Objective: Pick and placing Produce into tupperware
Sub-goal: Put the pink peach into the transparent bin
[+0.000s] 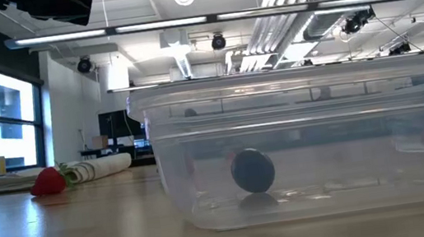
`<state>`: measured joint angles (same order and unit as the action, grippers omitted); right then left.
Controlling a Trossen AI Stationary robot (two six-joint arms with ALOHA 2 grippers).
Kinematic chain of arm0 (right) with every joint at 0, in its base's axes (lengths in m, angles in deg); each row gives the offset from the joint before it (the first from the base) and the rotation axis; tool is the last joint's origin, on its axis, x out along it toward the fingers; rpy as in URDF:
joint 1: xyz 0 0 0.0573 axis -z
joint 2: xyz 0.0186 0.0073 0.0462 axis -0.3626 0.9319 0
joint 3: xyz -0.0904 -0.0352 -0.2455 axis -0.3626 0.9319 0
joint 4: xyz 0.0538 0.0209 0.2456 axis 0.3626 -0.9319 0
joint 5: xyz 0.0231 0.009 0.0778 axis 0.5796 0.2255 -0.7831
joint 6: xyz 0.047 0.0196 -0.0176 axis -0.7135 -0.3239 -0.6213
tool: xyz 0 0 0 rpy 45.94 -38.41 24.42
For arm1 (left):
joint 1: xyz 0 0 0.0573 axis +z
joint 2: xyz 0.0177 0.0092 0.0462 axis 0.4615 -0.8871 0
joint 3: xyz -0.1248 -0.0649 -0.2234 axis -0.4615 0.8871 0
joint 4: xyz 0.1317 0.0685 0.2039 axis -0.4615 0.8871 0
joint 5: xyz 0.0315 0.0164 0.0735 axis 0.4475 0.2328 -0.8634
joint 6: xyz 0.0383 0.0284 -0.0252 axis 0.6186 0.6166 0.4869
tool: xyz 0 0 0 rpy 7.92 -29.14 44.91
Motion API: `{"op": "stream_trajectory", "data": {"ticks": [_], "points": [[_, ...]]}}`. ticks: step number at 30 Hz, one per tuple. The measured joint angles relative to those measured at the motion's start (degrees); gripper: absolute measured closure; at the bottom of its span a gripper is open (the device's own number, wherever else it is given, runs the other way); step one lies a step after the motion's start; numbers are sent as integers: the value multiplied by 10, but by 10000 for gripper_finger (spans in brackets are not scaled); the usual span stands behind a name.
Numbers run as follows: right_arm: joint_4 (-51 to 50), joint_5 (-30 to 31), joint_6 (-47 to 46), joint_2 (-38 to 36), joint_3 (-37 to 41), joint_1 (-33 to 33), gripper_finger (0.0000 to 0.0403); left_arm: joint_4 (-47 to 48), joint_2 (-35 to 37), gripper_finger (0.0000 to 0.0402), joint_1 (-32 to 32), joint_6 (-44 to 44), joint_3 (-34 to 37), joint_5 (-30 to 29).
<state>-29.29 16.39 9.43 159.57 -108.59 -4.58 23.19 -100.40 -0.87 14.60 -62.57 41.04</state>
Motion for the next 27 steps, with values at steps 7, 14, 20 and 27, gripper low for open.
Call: {"op": "stream_trajectory", "data": {"ticks": [7, 14, 20, 27], "points": [[10, -36, -26, 128, 63, -45, 266, 0, 0, 401, 0, 0, 0, 0], [16, -101, 21, 255, 66, -46, 266, 0, 0, 401, 0, 0, 0, 0], [23, -116, 61, 312, 66, -46, 266, 0, 0, 401, 0, 0, 0, 0], [66, -116, 77, 332, 65, -31, 266, 0, 0, 401, 0, 0, 0, 0]]}}
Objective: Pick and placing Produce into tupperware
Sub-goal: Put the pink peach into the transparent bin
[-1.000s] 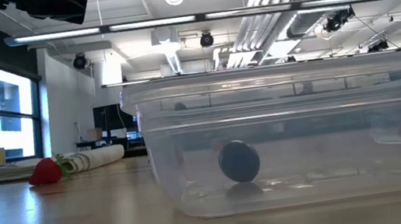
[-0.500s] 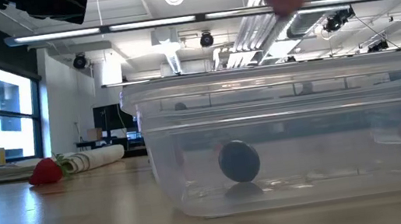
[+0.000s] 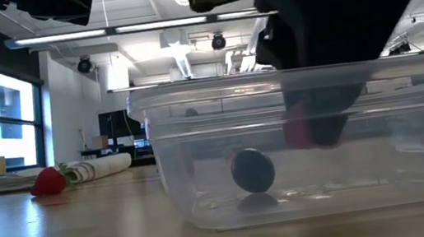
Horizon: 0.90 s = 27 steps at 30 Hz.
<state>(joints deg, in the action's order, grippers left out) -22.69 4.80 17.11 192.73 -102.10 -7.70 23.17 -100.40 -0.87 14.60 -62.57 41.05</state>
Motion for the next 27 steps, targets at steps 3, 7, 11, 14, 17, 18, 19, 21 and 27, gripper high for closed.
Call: {"op": "stream_trajectory", "data": {"ticks": [3, 7, 11, 14, 17, 18, 19, 21, 27], "points": [[-1, 0, 3, 1, 0, 8, 266, 0, 0, 401, 0, 0, 0, 0], [-4, -11, 7, 1, 0, 17, 266, 0, 0, 401, 0, 0, 0, 0], [-4, -13, 13, 1, 0, 20, 266, 0, 0, 401, 0, 0, 0, 0], [-5, -13, 14, 2, 0, 20, 266, 0, 0, 401, 0, 0, 0, 0], [-10, -22, 23, 13, 0, 21, 266, 0, 0, 401, 0, 0, 0, 0], [-9, -24, 25, 19, 0, 21, 266, 0, 0, 401, 0, 0, 0, 0], [-10, -24, 26, 23, 1, 21, 266, 0, 0, 401, 0, 0, 0, 0], [-8, -23, 25, 26, 1, 21, 266, 0, 0, 401, 0, 0, 0, 0], [7, -19, 25, 28, 0, 21, 266, 0, 0, 401, 0, 0, 0, 0]]}}
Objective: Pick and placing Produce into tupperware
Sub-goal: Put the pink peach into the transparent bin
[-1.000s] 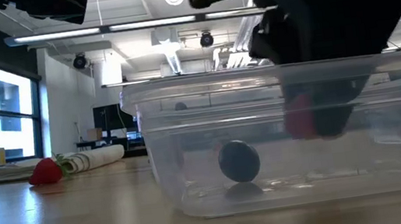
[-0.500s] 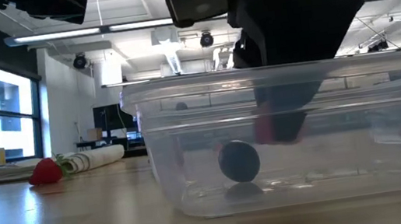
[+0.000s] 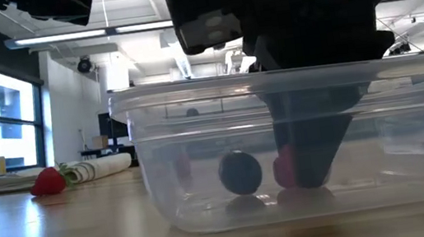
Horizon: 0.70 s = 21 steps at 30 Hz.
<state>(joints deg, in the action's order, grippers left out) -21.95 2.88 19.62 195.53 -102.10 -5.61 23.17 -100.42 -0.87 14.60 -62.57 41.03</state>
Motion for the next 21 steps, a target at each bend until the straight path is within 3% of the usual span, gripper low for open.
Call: {"op": "stream_trajectory", "data": {"ticks": [21], "points": [[7, 7, -4, 0, 0, 0, 265, 0, 0, 401, 0, 0, 0, 0]]}}
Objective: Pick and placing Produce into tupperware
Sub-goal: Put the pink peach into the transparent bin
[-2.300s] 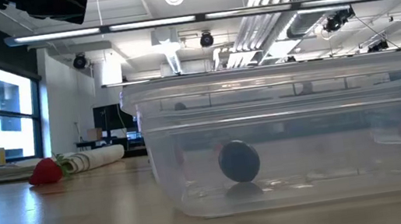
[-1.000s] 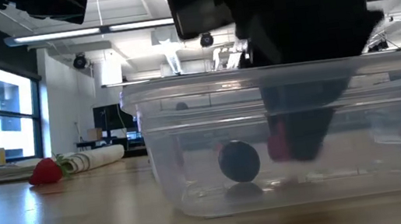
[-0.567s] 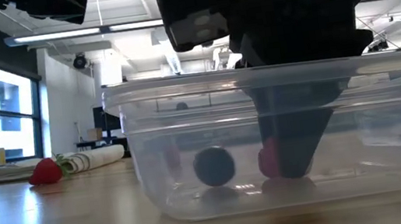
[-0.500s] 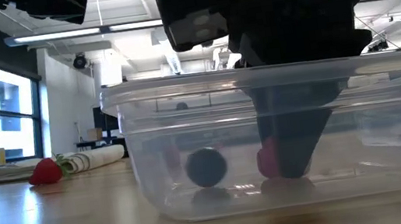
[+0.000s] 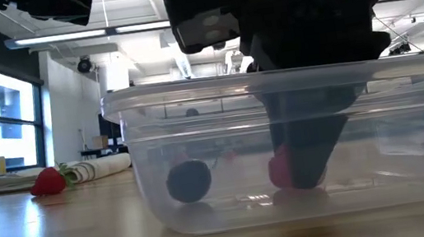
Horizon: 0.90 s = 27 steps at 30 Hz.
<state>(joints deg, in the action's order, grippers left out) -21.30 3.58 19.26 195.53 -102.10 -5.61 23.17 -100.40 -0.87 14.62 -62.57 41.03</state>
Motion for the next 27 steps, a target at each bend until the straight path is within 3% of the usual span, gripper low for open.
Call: {"op": "stream_trajectory", "data": {"ticks": [8, 27], "points": [[1, 21, 2, -11, 0, -1, 265, 0, 0, 401, 0, 0, 0, 0], [31, -1, 6, -14, 0, 25, 265, 0, 0, 401, 0, 0, 0, 0]]}}
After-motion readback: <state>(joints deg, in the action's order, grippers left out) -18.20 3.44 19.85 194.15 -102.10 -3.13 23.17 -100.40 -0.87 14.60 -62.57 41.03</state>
